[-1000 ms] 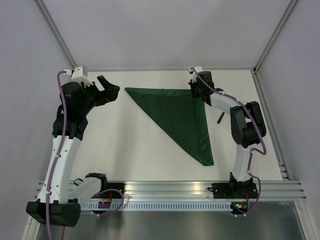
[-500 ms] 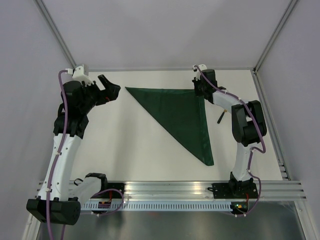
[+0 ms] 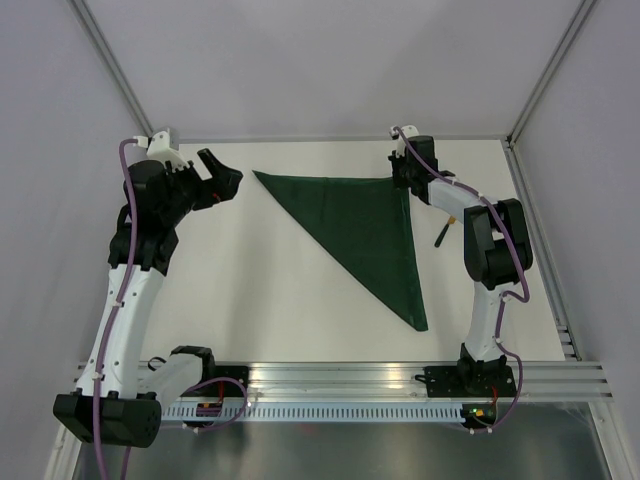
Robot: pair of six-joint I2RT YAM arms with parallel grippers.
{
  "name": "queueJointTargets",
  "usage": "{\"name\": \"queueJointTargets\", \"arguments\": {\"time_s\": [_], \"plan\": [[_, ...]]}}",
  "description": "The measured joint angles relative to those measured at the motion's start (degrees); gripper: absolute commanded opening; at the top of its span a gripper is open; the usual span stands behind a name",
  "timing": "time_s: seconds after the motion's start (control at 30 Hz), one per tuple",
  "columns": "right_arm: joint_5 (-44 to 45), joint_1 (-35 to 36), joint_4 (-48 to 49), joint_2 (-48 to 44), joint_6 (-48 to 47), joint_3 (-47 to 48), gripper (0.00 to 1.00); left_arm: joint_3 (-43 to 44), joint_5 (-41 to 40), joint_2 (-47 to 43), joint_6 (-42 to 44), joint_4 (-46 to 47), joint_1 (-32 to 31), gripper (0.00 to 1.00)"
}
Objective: Fold the napkin, place the utensils inside, and roll it up
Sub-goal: Fold the napkin at the center of the board.
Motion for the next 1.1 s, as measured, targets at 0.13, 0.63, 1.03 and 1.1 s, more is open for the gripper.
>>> {"name": "queueJointTargets", "arguments": {"time_s": [0.13,0.63,1.03,1.1], "plan": [[0.0,-0.1,0.0,0.3,0.0,0.9,0.00,0.0,0.0,0.2,0.0,0.0,0.0,1.00],[0.3,-1.1,0.0,0.9,0.1,1.6,0.00,0.0,0.0,0.4,0.0,0.0,0.0,1.00],[0.4,-1.6,-0.1,2.2,0.1,3.7,0.00,0.0,0.0,0.4,0.0,0.0,0.0,1.00],[0.5,-1.6,-0.1,2.6,0.1,4.3,0.00,0.0,0.0,0.4,0.0,0.0,0.0,1.00]]}}
